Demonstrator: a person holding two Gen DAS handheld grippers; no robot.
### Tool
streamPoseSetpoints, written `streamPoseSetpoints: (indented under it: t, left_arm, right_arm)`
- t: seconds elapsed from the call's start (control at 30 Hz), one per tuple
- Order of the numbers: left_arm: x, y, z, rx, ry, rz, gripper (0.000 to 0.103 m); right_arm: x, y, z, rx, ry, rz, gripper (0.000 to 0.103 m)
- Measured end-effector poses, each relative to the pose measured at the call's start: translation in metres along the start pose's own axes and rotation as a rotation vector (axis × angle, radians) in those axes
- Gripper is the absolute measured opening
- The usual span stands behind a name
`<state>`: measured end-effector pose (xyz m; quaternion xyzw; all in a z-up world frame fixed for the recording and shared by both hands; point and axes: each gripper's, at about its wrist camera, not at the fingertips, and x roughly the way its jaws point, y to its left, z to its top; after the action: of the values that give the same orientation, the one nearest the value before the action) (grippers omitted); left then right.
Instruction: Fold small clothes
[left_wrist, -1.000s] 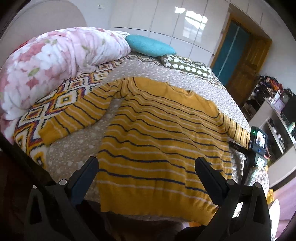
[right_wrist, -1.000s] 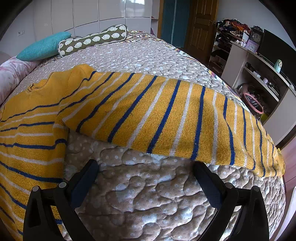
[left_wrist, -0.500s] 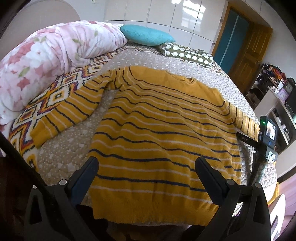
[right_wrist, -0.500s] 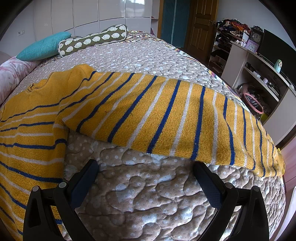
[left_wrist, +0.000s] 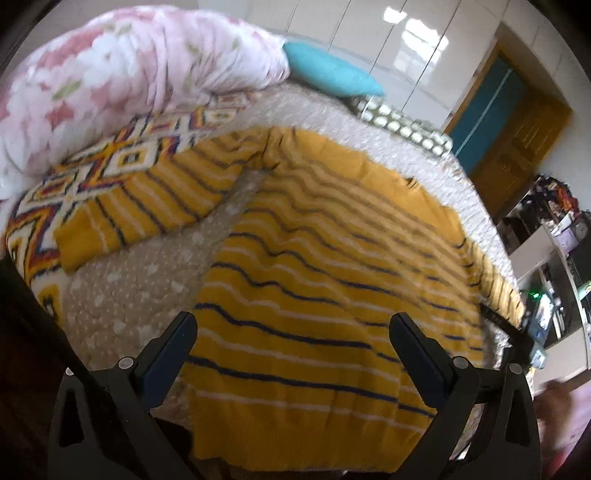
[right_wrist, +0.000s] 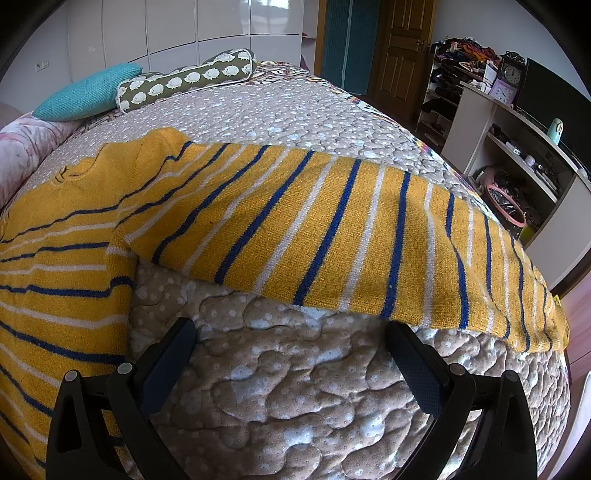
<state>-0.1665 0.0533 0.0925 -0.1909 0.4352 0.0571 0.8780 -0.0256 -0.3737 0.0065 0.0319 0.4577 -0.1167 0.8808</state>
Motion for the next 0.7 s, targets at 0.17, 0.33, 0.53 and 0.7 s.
streamPoseSetpoints:
  t: [0.17, 0.33, 0.53, 0.7]
  left_arm:
    - [0.008, 0.003, -0.008, 0.042, 0.007, 0.101, 0.103]
    - [0.011, -0.002, -0.017, 0.108, 0.014, 0.159, 0.103]
    - [0.015, -0.010, -0.025, 0.163, 0.027, 0.196, 0.103]
    - [0.019, -0.014, -0.031, 0.176, 0.046, 0.193, 0.103]
  right_arm:
    - [0.000, 0.000, 0.000, 0.000, 0.001, 0.000, 0.103]
    - [-0.001, 0.002, -0.001, -0.006, 0.001, -0.007, 0.103]
    - [0.002, 0.001, 0.001, 0.005, 0.014, -0.002, 0.103]
    - [0.000, -0.007, 0.001, 0.027, 0.027, 0.049, 0.103]
